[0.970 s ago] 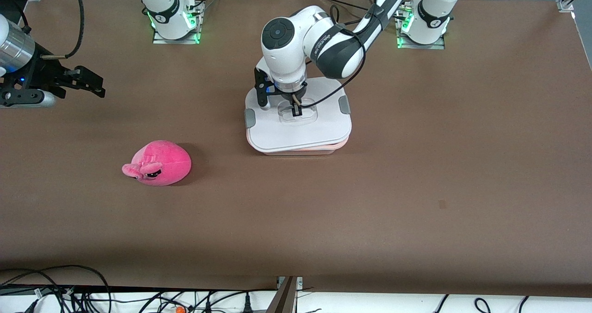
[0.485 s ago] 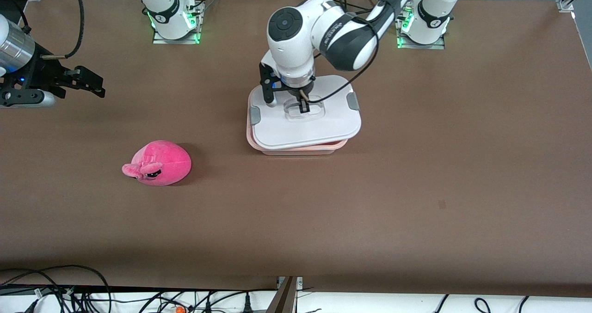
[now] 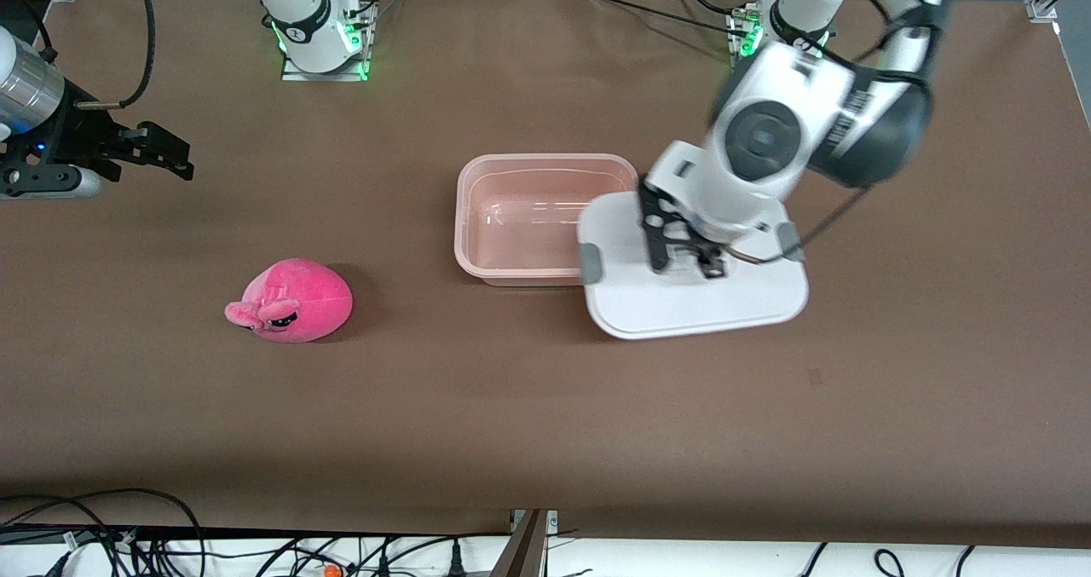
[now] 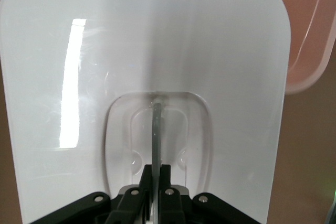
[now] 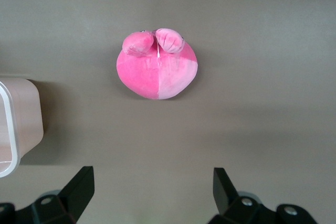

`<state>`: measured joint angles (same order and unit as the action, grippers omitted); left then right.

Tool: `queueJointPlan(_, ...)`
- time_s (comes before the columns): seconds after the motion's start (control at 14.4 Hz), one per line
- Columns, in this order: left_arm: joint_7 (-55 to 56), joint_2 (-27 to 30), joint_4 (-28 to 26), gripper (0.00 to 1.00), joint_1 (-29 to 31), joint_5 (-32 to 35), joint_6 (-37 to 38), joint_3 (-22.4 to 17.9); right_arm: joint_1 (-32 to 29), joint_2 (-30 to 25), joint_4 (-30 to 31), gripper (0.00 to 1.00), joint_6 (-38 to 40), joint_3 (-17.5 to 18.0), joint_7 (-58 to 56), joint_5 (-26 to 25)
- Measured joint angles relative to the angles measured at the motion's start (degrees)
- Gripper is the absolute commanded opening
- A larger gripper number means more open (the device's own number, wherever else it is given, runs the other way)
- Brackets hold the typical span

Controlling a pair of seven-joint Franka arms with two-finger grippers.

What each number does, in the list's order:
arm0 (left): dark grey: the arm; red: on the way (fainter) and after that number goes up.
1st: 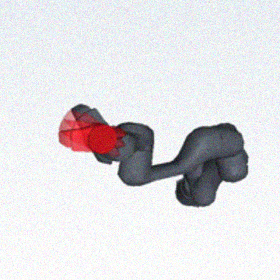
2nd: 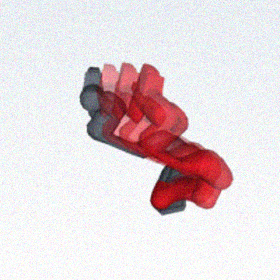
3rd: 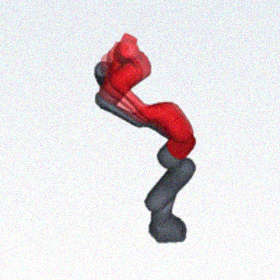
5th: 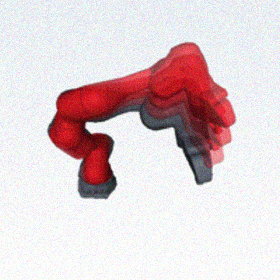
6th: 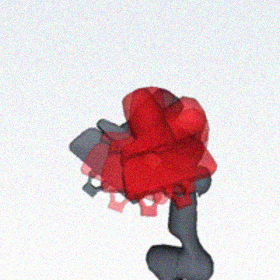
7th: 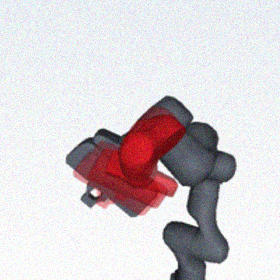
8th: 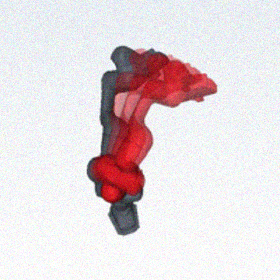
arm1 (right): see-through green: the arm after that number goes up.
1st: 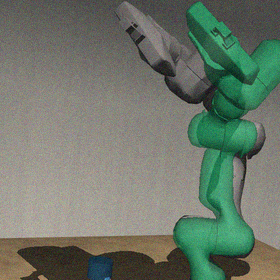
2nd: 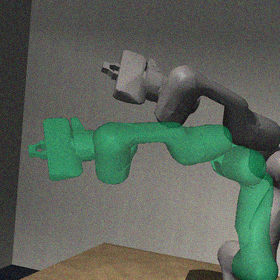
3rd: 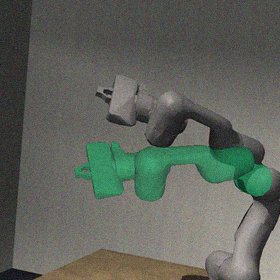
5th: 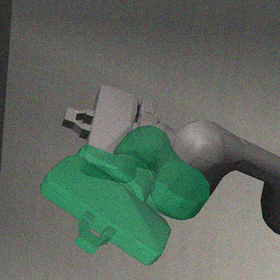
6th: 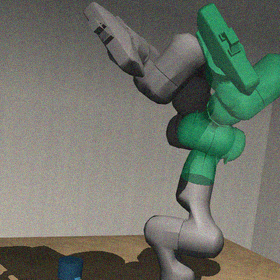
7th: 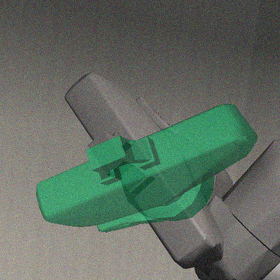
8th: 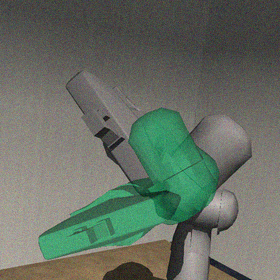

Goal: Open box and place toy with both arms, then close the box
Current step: 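Lift the lid with the left gripper and set it beside the box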

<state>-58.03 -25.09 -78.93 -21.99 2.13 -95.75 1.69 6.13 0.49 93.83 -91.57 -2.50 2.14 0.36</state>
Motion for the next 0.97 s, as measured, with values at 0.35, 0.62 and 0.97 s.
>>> queueJointPlan(0.35,-14.9,0.4,0.9,0.0,10.0,0.0,4.8,-0.2,0.0,0.0,-0.1,1.0,0.0,0.0,0.0,0.0)
queueJointPlan(0.62,-25.2,1.2,0.9,0.0,17.7,0.0,7.5,-0.3,0.0,0.0,-0.2,1.0,-0.4,0.0,0.0,-1.2)
queueJointPlan(0.97,-31.6,1.7,1.0,0.0,23.8,2.8,8.3,-0.3,0.0,0.0,-0.2,1.0,-0.5,0.0,0.0,-1.3)
